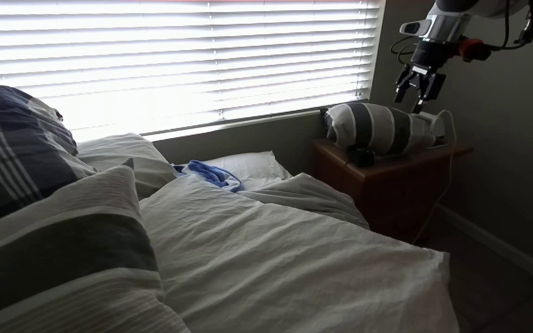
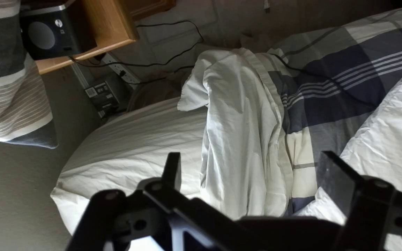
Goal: Move the blanket to the left
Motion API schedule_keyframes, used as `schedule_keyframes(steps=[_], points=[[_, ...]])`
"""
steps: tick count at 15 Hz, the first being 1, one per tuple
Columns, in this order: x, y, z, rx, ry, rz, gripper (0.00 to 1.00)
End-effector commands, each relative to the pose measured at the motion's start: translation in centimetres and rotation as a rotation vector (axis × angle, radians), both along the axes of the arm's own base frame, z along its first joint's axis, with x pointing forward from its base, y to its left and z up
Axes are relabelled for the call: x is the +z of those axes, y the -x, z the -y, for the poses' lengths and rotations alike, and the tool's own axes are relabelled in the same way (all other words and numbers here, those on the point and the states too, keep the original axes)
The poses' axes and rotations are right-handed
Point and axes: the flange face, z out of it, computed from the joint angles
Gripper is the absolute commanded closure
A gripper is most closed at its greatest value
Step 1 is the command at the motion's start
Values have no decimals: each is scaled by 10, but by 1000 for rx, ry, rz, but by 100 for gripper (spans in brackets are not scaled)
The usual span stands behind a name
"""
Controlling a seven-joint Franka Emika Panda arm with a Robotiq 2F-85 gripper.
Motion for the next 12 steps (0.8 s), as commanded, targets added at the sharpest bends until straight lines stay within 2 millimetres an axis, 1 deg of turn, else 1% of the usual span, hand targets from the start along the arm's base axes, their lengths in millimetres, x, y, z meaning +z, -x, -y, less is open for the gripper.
schedule_keyframes(steps=[1,3,7,10,12], points=[[0,0,0,0,0,0,0],[-3,-6,-2,49,-11,1,0],[-16,-16,-15,103,-50,40,0],[-38,-24,-19,113,-45,36,0],[-59,-31,-18,126,-53,20,0]])
